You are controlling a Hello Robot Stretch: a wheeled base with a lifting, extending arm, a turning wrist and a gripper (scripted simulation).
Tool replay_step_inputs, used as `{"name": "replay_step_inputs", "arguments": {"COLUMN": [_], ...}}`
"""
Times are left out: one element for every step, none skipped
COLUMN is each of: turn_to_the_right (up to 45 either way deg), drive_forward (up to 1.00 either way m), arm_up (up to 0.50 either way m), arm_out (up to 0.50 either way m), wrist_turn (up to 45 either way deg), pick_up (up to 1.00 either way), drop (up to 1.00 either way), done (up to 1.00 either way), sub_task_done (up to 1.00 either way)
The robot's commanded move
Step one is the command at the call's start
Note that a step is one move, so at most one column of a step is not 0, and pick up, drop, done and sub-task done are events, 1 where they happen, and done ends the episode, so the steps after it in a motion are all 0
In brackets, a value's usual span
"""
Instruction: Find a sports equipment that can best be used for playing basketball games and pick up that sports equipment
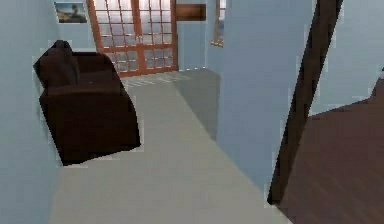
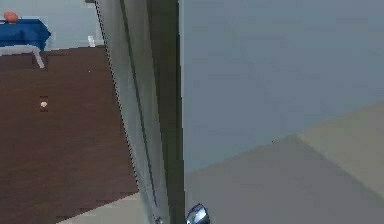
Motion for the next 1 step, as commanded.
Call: {"name": "replay_step_inputs", "arguments": {"turn_to_the_right": [0.0], "drive_forward": [0.3], "arm_up": [0.0], "arm_out": [0.0], "wrist_turn": [0.0], "pick_up": [0.0], "drop": [0.0], "done": [0.0], "sub_task_done": [0.0]}}
